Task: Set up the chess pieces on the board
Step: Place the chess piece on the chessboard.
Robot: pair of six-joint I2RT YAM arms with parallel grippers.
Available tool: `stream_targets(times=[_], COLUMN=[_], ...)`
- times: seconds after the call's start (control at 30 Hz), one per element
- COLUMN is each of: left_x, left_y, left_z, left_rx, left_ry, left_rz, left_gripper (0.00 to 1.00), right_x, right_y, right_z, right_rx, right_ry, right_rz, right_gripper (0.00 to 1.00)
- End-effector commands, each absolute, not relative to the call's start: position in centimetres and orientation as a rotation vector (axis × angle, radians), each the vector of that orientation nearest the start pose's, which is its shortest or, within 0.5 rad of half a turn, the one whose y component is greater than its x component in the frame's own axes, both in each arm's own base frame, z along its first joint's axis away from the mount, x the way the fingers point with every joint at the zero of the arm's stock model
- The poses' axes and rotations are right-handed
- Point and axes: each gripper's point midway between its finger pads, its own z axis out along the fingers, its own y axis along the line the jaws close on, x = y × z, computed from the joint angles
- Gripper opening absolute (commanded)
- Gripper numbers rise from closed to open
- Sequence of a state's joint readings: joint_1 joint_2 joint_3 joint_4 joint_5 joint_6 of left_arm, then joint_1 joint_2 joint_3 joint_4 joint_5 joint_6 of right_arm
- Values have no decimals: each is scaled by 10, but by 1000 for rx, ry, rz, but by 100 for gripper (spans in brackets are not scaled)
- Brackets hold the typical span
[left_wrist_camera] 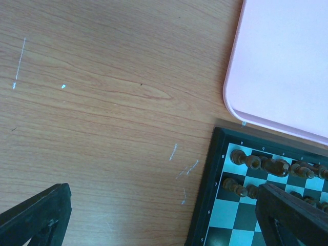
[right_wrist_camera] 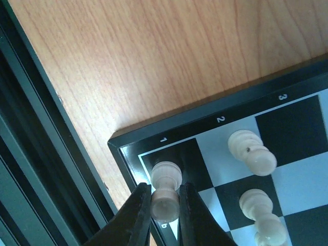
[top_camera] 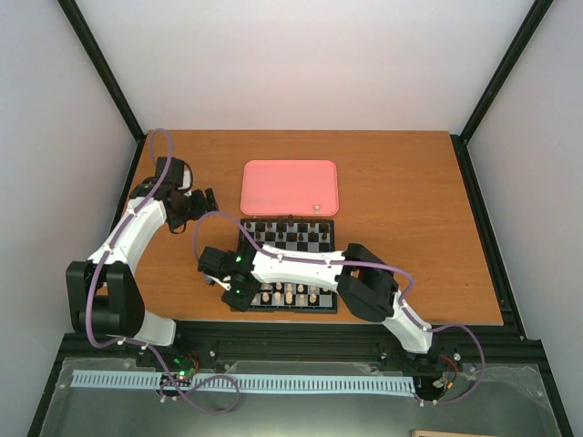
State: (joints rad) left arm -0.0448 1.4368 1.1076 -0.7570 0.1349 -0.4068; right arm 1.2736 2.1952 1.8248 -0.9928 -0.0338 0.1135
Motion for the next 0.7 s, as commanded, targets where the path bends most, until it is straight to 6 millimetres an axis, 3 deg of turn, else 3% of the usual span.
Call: stream_targets(times=[0.0,0.67], left_x=[354,356], left_y=[-40,-40], left_z=[144,137], left_rx=[-416,-421], left_ry=[2619,2639], left_rz=[-332,-327], left_gripper=[100,100], right_x=[142,142], right_y=[456,454], right_z=[56,55], right_rx=[-1623,-1662], right_ry=[2508,2514], right_rz=[211,234], right_gripper=[7,13])
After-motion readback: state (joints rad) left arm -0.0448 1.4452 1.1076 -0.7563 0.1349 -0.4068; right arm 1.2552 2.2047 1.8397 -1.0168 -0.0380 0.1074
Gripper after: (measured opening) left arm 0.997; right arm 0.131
